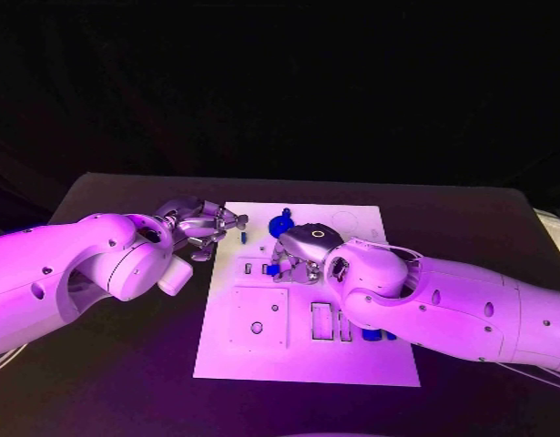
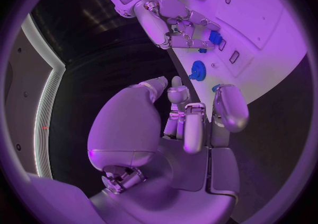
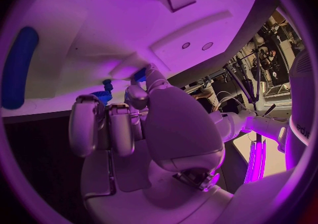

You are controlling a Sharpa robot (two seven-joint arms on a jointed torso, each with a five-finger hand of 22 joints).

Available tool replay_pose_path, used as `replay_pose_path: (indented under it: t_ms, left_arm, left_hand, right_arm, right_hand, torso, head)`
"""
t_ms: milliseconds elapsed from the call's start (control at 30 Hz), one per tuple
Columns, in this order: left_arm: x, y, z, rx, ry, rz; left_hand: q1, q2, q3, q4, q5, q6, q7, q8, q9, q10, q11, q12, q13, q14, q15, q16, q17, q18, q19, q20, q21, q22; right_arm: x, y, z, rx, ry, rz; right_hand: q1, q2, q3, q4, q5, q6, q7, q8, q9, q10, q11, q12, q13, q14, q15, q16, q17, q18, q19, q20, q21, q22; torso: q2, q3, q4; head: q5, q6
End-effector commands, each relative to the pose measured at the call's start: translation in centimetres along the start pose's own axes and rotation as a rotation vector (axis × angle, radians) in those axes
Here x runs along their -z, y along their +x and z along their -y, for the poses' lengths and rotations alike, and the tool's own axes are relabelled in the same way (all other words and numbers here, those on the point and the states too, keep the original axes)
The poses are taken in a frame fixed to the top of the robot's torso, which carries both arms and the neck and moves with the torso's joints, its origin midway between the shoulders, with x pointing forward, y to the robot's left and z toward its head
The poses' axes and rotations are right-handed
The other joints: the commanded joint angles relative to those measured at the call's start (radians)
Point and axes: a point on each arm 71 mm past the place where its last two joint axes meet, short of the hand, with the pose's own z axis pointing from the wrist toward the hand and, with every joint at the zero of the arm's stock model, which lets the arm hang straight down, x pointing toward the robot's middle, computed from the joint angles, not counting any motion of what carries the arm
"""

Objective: Assemble the parts on the task board

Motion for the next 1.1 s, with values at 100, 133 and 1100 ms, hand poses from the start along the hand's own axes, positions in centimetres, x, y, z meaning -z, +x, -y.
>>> replay_pose_path:
  t_ms: [100, 133, 1100]
  left_arm:
    - [0.0, 0.3, 0.2, 0.0, 0.01, -0.023]
    - [0.0, 0.3, 0.2, 0.0, 0.01, -0.023]
    - [-0.3, 1.1, -0.8, -0.135, -0.052, -0.051]
  left_hand:
    - [0.009, 0.0, 0.004, -0.005, -0.002, -0.003, 0.0, -0.004, -0.002, 0.001, -0.001, 0.006, 0.0, 0.094, 0.009, 0.004, 0.232, 0.01, -0.002, 0.0, 0.0, 0.001]
    - [0.009, 0.0, 0.004, -0.005, -0.002, -0.003, 0.0, -0.004, -0.002, 0.001, -0.001, 0.006, 0.0, 0.094, 0.009, 0.004, 0.232, 0.01, -0.002, 0.0, 0.0, 0.001]
    - [0.025, -0.039, -0.047, -0.015, -0.005, 0.017, 0.002, -0.016, -0.043, -0.002, 0.0, -0.016, -0.04, 0.1, 0.01, 0.016, 0.246, 0.007, 0.011, 0.002, 0.003, 0.014]
  right_arm:
    - [0.2, 1.3, 0.6, 0.042, 0.043, -0.047]
    - [0.2, 1.3, 0.6, 0.04, 0.042, -0.041]
    - [2.8, -1.9, 1.1, -0.152, 0.016, 0.163]
  right_hand:
    - [0.042, 0.03, 0.043, -0.015, -0.002, 0.036, -0.013, 0.017, 0.008, 0.018, -0.018, 0.03, 0.023, 0.083, -0.013, 0.009, 0.16, -0.013, 0.014, -0.004, 0.014, 0.016]
    - [0.047, 0.033, 0.053, -0.02, -0.003, 0.045, -0.017, 0.021, 0.01, 0.023, -0.021, 0.036, 0.027, 0.084, -0.016, 0.011, 0.163, -0.014, 0.015, -0.006, 0.017, 0.02]
    - [-0.04, -0.004, 0.154, -0.04, 0.082, 0.087, -0.042, 0.046, 0.037, 0.068, -0.041, 0.095, 0.075, 0.089, -0.033, 0.028, 0.188, -0.02, 0.029, -0.025, 0.038, 0.056]
  torso:
    - [0.0, 0.0005, -0.0014]
    - [0.0, 0.0005, -0.0018]
    - [0.0, -0.0002, -0.0022]
  head:
    - [0.0, 0.0]
    - [0.0, 0.0]
    - [-0.002, 0.016]
